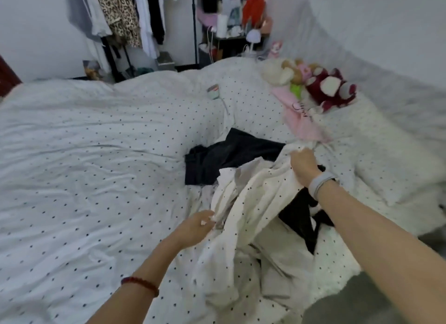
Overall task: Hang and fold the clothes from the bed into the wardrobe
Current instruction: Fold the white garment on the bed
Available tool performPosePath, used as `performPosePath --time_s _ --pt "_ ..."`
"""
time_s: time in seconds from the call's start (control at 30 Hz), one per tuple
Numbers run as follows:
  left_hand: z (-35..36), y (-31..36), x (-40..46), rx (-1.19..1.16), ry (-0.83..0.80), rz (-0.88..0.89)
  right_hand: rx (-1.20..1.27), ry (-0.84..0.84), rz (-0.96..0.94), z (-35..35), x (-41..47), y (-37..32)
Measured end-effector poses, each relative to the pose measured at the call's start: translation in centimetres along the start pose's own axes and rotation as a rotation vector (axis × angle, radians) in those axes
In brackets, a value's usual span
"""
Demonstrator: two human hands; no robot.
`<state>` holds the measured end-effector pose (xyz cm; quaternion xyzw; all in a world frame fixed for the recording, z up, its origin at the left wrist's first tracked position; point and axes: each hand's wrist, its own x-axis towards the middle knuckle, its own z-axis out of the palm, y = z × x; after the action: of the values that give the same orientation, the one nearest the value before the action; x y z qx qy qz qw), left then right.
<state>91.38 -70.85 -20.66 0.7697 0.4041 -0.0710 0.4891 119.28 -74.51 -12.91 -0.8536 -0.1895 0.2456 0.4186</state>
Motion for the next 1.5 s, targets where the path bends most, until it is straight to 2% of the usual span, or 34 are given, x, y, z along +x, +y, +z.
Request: performPosePath --time_s 0.2,0.3,0.37,0.47,0.5,0.57,0.6,0.67,0.73,0.8,0.9,0.97,1.03,1.1,1.2,1.23,1.27,1.37,1.43,1.5 --pt "-4.9 12.7 6.0 0.023 0.178 0.273 -0.016 0.12 -0.512 -7.6 -1.5 -7.6" --pt "-7.5 19.0 6.8 -0.052 0.238 0.427 0.194 0.163 -0.638 -10.9 -4.0 -11.5" --pt "-9.0 22.7 6.6 -0.117 0.286 0.525 0.408 0.119 -0.67 -13.2 -6.4 -13.8" --pt "-10.9 26.7 6.2 0.084 0.413 0.601 0.653 0.008 -0.689 -16.4 -9.8 -15.4" --pt "-11.3 27.4 5.9 0.132 0.382 0.625 0.716 -0.021 -0.664 -17.1 -10.5 -15.1" --pt "-11.1 27.6 5.5 0.08 0.193 0.699 0.81 -0.088 -0.582 -17.8 -11.0 -13.0" --pt "-10.1 27.2 5.2 0.09 0.141 0.718 0.844 -0.118 -0.508 -17.9 -11.3 -11.1" --pt "-7.9 25.4 5.1 0.211 0.217 0.706 0.832 -0.172 -0.333 -17.8 -11.2 -6.4" --pt "-4.8 21.9 5.0 0.4 0.315 0.682 0.679 -0.229 -0.184 -16.8 -11.1 0.0" --pt "-1.4 17.1 4.8 0.627 0.316 0.661 0.49 -0.342 -0.02 -14.8 -11.4 6.0" --pt "3.8 9.2 2.6 0.812 0.132 0.619 0.346 -0.532 0.201 -10.0 -12.3 14.1" --pt "6.7 4.3 0.4 0.8 -0.002 0.559 0.372 -0.585 0.359 -6.5 -13.4 18.2" --pt "8.1 0.9 -1.5 0.791 -0.067 0.488 0.367 -0.601 0.503 -3.6 -14.3 19.8" --pt "9.0 -1.3 -3.6 0.786 -0.086 0.456 0.166 -0.678 0.542 -1.2 -15.4 20.3" --pt "10.7 -4.0 -6.6 0.776 -0.09 0.386 -0.303 -0.753 0.442 1.4 -18.3 21.9" --pt "11.5 -4.7 -7.5 0.762 -0.087 0.339 -0.363 -0.776 0.419 1.9 -19.1 22.6" --pt "12.2 -5.3 -8.1 0.753 -0.082 0.294 -0.355 -0.792 0.422 2.1 -19.8 23.4" --pt "15.1 -7.3 -9.7 0.74 -0.201 0.108 -0.1 -0.778 0.502 2.3 -21.2 26.1" --pt "16.4 -8.4 -10.1 0.659 -0.259 0.0 -0.072 -0.752 0.514 2.3 -21.7 27.3" --pt "16.5 -9.1 -10.0 0.521 -0.194 -0.066 -0.041 -0.655 0.578 2.6 -21.9 27.8"
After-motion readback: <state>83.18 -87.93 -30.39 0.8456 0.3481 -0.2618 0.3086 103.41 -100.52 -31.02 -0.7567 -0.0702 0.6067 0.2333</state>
